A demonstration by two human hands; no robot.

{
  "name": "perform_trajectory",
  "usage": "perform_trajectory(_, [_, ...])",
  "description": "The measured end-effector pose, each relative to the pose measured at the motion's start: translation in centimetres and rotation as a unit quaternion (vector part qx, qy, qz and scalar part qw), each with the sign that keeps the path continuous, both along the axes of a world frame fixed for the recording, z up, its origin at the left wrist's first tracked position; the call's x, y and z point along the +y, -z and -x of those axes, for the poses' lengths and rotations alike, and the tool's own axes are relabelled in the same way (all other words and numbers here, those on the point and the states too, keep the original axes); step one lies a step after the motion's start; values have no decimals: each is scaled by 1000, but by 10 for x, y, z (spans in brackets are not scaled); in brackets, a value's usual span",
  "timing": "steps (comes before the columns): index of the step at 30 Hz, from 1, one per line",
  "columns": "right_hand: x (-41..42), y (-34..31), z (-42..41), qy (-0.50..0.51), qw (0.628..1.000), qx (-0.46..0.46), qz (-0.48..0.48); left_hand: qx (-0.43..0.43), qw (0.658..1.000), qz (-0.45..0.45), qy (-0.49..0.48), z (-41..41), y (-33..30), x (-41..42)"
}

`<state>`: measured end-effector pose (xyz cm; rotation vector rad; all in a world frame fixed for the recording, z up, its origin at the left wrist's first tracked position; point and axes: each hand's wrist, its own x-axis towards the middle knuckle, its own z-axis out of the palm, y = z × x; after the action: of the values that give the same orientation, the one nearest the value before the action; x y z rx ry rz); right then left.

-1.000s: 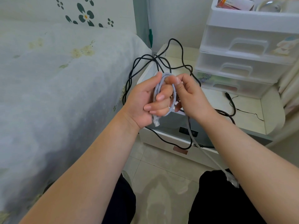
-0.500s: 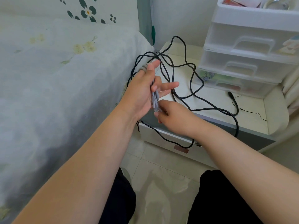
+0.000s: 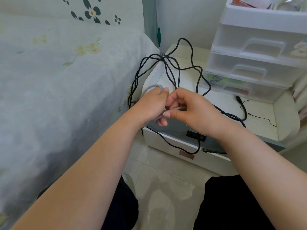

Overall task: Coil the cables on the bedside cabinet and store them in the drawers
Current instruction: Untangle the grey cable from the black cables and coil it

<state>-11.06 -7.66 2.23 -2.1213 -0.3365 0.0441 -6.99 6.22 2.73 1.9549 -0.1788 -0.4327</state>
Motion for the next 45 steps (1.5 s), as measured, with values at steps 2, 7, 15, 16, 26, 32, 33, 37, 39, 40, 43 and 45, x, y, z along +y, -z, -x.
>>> perform_trajectory(2, [-3,-1,-2,41,997,-43,43,65,996,21,59,1,1,-1])
perform_trajectory(7, [-13,-5,-10,81,993,-50,-71,254,919,242,178,-2,-3,6])
perform_trajectory(15, [-22,2,-16,83,976,105,-172,299,864,358,193,-3,-8,3])
perform_trajectory(16, [-21,3,-17,88,974,116,-176,294,868,357,178,-3,-8,1])
perform_trajectory(26, [-17,5,-15,93,843,262,-461,109,964,242,23,-3,-3,-23])
perform_trajectory(32, [-22,3,-12,133,848,250,-447,199,930,297,88,-8,1,-24])
perform_trajectory(33, [-22,3,-11,169,853,235,-435,210,926,301,92,-7,2,-25])
perform_trajectory(37, [-22,6,-8,295,844,180,-411,143,957,252,26,4,4,-45])
perform_trajectory(39, [-23,8,-6,312,847,164,-399,80,974,211,2,10,5,-55])
perform_trajectory(40, [-25,9,-5,314,850,159,-392,62,977,202,-1,12,6,-60])
perform_trajectory(43, [-38,13,-3,292,862,155,-385,40,982,186,0,14,6,-71])
perform_trajectory(45, [-50,14,-2,268,877,154,-369,21,985,171,-3,15,7,-79])
